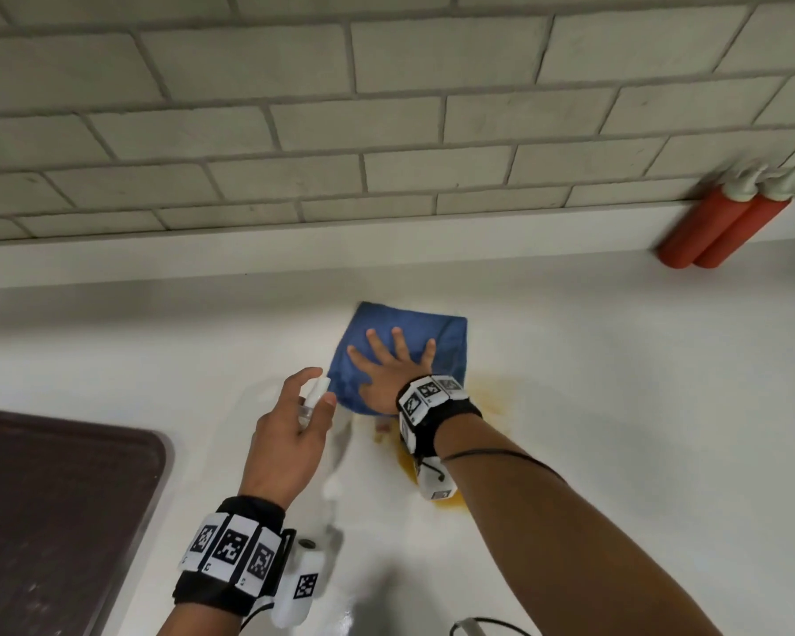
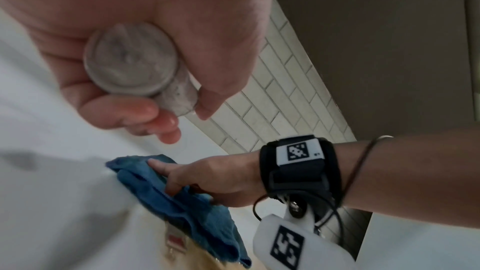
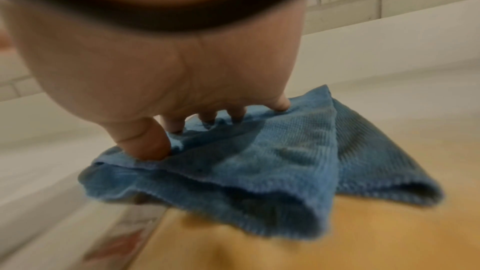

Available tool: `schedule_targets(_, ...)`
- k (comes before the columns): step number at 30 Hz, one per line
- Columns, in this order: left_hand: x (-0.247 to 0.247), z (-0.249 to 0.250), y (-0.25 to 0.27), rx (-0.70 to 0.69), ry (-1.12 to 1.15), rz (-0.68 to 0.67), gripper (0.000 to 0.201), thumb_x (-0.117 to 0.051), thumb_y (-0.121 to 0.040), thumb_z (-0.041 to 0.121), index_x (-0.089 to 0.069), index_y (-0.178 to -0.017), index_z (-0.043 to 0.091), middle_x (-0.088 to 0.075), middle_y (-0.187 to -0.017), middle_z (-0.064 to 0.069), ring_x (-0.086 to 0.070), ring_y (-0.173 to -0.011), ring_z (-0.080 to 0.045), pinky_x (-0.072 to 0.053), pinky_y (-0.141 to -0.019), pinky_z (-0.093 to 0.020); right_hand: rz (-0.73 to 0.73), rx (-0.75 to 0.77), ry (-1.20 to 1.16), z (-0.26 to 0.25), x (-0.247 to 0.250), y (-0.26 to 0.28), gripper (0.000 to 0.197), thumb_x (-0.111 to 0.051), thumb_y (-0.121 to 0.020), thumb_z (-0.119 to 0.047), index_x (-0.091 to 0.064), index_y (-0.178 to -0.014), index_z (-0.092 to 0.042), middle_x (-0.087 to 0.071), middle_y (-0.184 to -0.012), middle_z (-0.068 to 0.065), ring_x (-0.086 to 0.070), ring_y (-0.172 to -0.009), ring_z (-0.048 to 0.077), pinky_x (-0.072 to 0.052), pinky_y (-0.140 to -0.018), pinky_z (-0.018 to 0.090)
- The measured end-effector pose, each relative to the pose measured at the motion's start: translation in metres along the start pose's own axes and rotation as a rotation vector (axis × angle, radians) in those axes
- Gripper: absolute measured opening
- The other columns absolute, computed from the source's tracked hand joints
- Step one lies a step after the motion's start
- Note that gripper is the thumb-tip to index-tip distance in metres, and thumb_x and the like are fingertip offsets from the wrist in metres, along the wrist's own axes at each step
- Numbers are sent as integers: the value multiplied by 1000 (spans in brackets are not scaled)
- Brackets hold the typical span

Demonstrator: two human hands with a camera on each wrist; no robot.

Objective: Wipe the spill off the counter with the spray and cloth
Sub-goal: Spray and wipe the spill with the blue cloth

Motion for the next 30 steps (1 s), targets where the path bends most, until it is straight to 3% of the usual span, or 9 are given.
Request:
schedule_targets(7, -6, 1, 4, 29, 13, -24, 31, -52, -98, 46, -47, -128, 50, -70, -90, -1, -60, -70, -20, -54, -73, -44, 78, -4, -35, 34, -25, 52, 57, -25, -98, -47, 2, -149, -50, 17, -160, -17, 22, -146, 23, 15, -107, 71)
schedule_targets(10, -9, 6, 12, 14, 20, -35, 31, -53, -98, 44, -49, -128, 47, -71, -83, 5, -58, -70, -20, -52, -72, -43, 81, -82, -67, 72, -22, 63, 57, -24, -97, -50, 3, -147, -54, 18, -160, -19, 20, -147, 22, 11, -108, 71)
schedule_targets(16, -8, 10, 24, -12, 23, -45, 28, -53, -99, 42, -52, -127, 46, -72, -82, 4, -59, -65, -15, -49, -66, -37, 102, -275, -143, 142, -23, 90, 61, -28, -97, -52, 6, -148, -52, 20, -160, -17, 19, -147, 24, 6, -108, 73)
schedule_targets(22, 0, -2, 36, 0, 28, -35, 29, -53, -99, 43, -51, -127, 48, -72, -83, 5, -59, -66, -15, -50, -67, -37, 117, -346, -175, 126, -67, 155, 67, -28, -98, -48, 16, -148, -46, 26, -159, -12, 21, -147, 27, 4, -109, 73)
schedule_targets(24, 1, -6, 38, 7, 33, -41, 28, -53, -99, 43, -50, -126, 50, -72, -83, 5, -59, -67, -16, -50, -67, -40, 126, -352, -146, 116, -82, 171, 65, -11, -90, -53, 19, -148, -45, 27, -158, -10, 22, -146, 27, 4, -109, 73)
schedule_targets(27, -1, -7, 40, 0, 33, -59, 29, -53, -99, 43, -50, -126, 49, -73, -83, 5, -59, -68, -16, -50, -67, -39, 115, -345, -83, 110, -89, 174, 80, 11, -69, -55, 20, -148, -43, 26, -159, -7, 20, -147, 30, 2, -106, 74)
schedule_targets(30, -4, -6, 39, -13, 34, -77, 29, -53, -98, 44, -49, -126, 50, -73, -83, 6, -58, -66, -15, -50, -67, -39, 137, -330, -75, 105, -78, 156, 67, -9, -89, -54, 16, -150, -42, 23, -160, -6, 19, -146, 32, 1, -106, 76)
Point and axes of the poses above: each hand's wrist, its own y-axis away from the middle knuckle, its own x-axis out of the back of the hand, z = x × y, the point moved 10 cm from there along -y, towards the middle knuckle
